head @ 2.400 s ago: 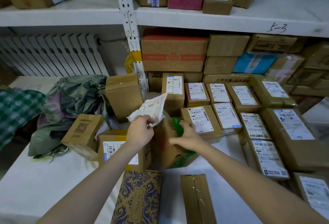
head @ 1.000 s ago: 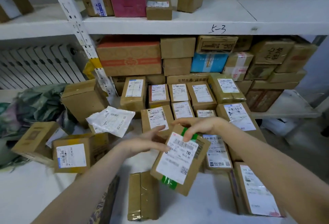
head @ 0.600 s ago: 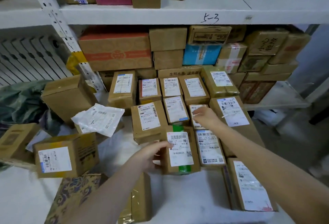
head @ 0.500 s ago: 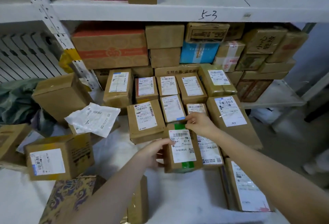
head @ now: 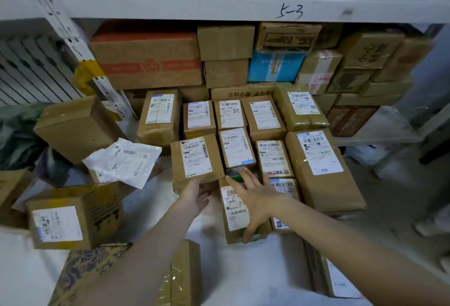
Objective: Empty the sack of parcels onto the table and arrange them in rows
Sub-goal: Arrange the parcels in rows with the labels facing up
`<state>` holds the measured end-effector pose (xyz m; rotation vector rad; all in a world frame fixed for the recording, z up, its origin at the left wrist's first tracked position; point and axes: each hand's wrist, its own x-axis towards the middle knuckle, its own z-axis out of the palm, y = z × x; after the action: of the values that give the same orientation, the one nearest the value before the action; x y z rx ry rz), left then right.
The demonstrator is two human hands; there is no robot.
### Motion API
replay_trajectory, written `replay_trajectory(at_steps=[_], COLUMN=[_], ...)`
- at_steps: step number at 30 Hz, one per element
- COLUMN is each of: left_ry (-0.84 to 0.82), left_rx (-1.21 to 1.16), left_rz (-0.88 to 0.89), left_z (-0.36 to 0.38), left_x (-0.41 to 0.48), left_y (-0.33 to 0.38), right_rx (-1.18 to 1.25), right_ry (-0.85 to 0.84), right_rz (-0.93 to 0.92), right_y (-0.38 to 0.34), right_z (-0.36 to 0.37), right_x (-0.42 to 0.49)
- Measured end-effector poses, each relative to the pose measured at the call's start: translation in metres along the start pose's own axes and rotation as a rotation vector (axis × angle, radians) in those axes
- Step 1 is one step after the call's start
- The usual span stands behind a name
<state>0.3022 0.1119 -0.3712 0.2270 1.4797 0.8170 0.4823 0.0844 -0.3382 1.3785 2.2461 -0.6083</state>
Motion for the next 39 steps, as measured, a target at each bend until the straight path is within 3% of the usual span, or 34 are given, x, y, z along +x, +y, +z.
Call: replay_trajectory(at_steps=[8,14,24,27,30,32,35,39], left_ry=[0.149,0.247,0.255,0.280,0.482,0.587,0.530,0.342], left_rx=[0.060,0.016,0.048,0.040,0.309,0.488,0.485,0.269], left_rz=[0.046,0.061,0.091,0.062,0.110,0.186,0.266,0.232], left_z=[-0.005,-0.005,-0.005,-0.005,-0.010,-0.017,-0.028,-0.037], left_x=[0.003,0.015,0.012,0.007,0.003,-0.002,0.005,0.015], left_y=[0.003,0.003,-0.002,0.000,0.004,0.011,0.020,0.033], right_rx=[-0.136,-0.007,-0.016,0.041,0.042,0.117,0.232,0.151], right_ry=[-0.049,-0.073,0.077,0.050,-0.020,0.032,0.254,0.248], right_rz=[0.011,-0.012,0.083,0.108,0.109,0.086,0.088,0.096], right_y=[-0.012,-0.009,-0.007,-0.006,-0.010,-0.014,-0.022,-0.036], right_z=[-0.010,-0.029,-0.024,-0.017,-0.017,-0.022,-0.033,-0.033], right_x=[0.000,-0.009,0.007,0.014,0.013,0.015,0.026,0.049])
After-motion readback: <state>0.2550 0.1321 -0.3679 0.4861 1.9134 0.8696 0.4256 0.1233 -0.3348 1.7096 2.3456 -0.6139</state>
